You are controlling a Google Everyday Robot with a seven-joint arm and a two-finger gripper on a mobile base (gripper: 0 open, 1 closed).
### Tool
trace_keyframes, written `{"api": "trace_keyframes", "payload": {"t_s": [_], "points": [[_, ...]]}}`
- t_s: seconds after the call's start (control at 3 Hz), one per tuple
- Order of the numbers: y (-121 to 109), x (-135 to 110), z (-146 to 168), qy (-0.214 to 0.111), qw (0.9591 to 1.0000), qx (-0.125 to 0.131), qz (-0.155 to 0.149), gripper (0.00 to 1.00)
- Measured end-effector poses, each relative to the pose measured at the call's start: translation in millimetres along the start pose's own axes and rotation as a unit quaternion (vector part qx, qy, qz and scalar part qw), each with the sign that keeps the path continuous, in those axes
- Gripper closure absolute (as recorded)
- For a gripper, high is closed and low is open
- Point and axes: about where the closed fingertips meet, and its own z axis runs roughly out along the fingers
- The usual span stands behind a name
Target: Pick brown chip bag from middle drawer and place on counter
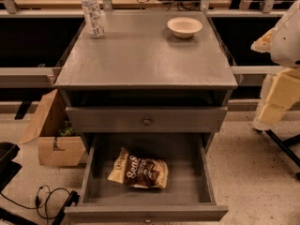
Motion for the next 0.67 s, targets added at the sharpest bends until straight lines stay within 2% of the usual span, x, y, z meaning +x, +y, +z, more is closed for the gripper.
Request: {"api": "trace_keyframes", "payload": {"t_s": [0.33,0.67], "points": [[0.0,-0.5,0.2,0.000,1.0000,0.004,0.001,0.00],[6.1,5.3,21.5,0.008,0.9998,0.017,0.008,0.00]]}}
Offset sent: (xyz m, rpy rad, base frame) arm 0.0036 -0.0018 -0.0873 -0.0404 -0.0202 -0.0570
